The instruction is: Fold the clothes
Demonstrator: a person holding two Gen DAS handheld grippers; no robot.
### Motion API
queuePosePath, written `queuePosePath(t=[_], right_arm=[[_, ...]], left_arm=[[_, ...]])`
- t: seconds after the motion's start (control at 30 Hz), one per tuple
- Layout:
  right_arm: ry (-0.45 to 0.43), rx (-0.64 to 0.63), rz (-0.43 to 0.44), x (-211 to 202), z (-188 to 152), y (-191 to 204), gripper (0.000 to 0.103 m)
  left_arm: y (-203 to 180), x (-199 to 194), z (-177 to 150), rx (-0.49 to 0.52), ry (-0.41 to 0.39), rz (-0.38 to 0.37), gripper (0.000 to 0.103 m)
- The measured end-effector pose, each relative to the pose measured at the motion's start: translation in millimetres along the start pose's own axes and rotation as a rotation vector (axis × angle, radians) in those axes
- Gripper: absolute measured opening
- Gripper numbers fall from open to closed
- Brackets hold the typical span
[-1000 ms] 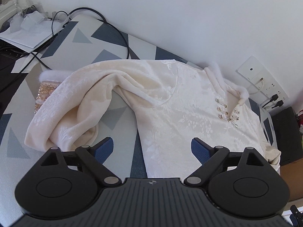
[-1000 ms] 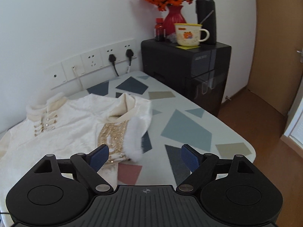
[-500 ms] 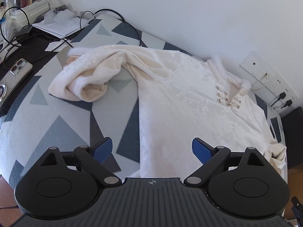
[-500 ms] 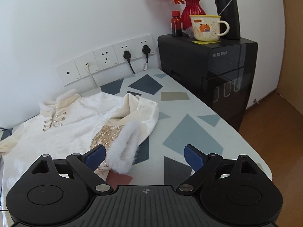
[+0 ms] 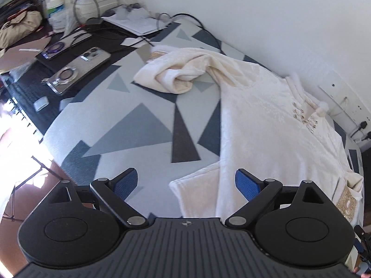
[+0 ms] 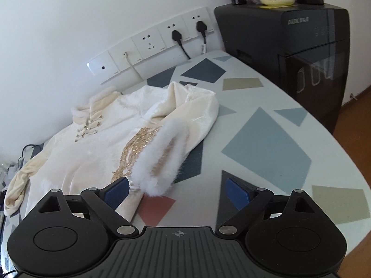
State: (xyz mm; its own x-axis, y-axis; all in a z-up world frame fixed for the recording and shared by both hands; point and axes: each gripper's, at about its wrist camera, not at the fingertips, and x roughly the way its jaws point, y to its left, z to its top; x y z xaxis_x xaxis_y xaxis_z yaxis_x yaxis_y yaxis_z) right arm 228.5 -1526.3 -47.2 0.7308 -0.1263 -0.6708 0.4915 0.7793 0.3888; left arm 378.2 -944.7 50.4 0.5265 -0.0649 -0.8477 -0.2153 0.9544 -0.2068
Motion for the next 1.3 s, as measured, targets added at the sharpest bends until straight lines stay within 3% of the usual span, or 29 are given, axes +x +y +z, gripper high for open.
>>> queuePosePath(t=[0.13,0.27,0.3,0.37,0.4,0.43,0.5,0.63,0.73,0.93,1.03,1.13,1.3], right_arm=[[0.024,-0.056,0.015,19.0,4.7,17.2,0.090],[0.042,0.002,0.038,39.9,15.1,20.7,0.086],[0.054,-0.003,0.035,45.7,18.3,21.9,0.080],[0.078,-0.032,0.022,56.0,25.0,25.4,0.040],[0.087,-0.052,0.015,60.1,28.5,27.3,0.029],[0.095,-0.073,0.009,64.1,32.0,29.2,0.010],[0.064,-0.073,0.030,65.5,45.1,32.3,0.007],[-0.127,-0.098,0.019,56.4,95.0,48.5,0.006],[-0.350,-0.079,0.022,37.9,142.8,63.5,0.005],[-0.755,-0.094,0.038,14.4,205.6,102.2,0.006],[-0.651,-0.113,0.066,49.0,222.2,114.1,0.006],[-0.424,-0.129,0.063,109.7,217.7,120.6,0.006],[-0.063,-0.087,0.009,194.3,172.3,111.0,0.008]], left_arm=[[27.3,-2.4,-5.7,-0.073,-0.006,0.057,0.093],[35.0,0.0,-10.2,-0.105,0.002,0.075,0.093],[36.9,0.6,-11.4,-0.114,0.004,0.079,0.093],[40.8,1.8,-13.6,-0.130,0.007,0.088,0.093],[42.7,2.4,-14.8,-0.138,0.009,0.093,0.093],[44.6,3.0,-15.9,-0.146,0.011,0.097,0.093],[47.8,3.9,-17.2,-0.162,0.012,0.104,0.093],[49.5,4.4,-12.3,-0.191,-0.004,0.103,0.093],[49.7,4.1,-9.2,-0.213,-0.018,0.105,0.093],[47.1,3.1,-6.2,-0.241,-0.035,0.108,0.093],[45.4,5.2,-5.9,-0.246,-0.034,0.114,0.093],[42.1,6.3,-5.8,-0.246,-0.033,0.118,0.093],[33.5,7.9,-2.9,-0.218,-0.033,0.129,0.093]])
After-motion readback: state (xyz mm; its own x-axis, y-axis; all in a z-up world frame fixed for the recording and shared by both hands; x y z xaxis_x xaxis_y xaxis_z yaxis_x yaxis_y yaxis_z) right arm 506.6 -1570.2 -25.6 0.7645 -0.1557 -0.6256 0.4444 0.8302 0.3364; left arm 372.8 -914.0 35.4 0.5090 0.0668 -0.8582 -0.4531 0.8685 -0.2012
